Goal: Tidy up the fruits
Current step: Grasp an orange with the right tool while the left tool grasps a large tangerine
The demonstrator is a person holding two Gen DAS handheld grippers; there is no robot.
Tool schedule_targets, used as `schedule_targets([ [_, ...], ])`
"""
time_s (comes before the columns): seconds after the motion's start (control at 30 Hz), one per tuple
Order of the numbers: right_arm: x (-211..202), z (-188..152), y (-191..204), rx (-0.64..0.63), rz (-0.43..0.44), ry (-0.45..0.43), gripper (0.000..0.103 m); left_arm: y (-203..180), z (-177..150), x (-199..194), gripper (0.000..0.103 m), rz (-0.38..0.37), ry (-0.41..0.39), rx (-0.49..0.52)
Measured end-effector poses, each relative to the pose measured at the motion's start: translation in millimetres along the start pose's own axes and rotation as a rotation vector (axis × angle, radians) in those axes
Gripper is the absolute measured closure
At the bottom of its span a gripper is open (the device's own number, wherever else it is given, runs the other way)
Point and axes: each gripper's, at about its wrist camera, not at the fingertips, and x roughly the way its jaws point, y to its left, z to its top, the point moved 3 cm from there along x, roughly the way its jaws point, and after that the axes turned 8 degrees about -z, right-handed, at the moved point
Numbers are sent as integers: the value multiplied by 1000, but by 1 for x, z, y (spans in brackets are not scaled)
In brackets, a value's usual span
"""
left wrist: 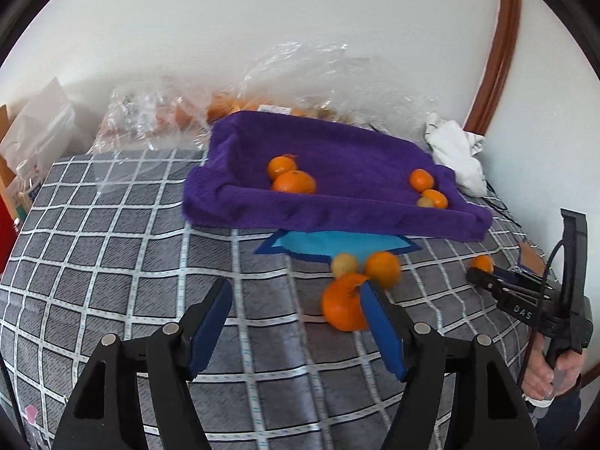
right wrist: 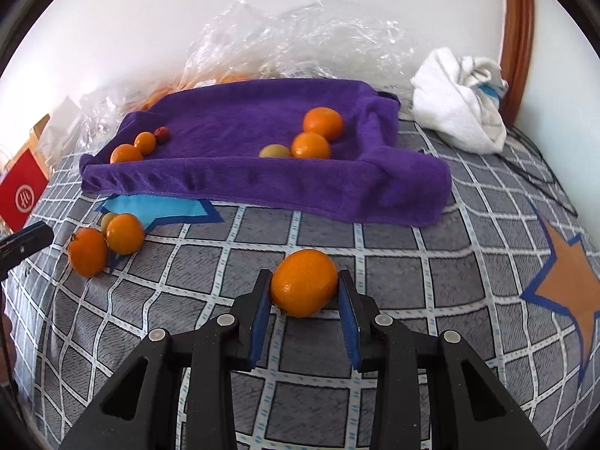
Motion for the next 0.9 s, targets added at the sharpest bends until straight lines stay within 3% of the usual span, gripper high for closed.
schedule_targets([
  [0.13,-1,-2,-4,19,2,-5,69,-22,-1,19,29,-12,61,12],
  [0.27,-3,-2,-3,7,0,-26,69,-31,-9,34,30,42,61,39],
  [0.33,-2,-2,-4,10,-2,-20,69,-28,-13,40,45,40,73,10],
  [0.37,0,-2,-4,11,-1,-13,69,-25,-13,42,60,15,86,-19],
  [0.4,0,-2,-4,11,-1,-8,69,-23,-13,43,62,-13,96,-40],
  [0.6,0,-2,-4,16,-3,-7,69,-2,-7,24,62,8,58,-108],
  [0.77,0,-2,-5,20,2,-8,69,25,-11,15,62,131,51,-111],
  [0.9,1,-2,-4,15,3,0,69,35,-18,15,61,138,42,-115],
])
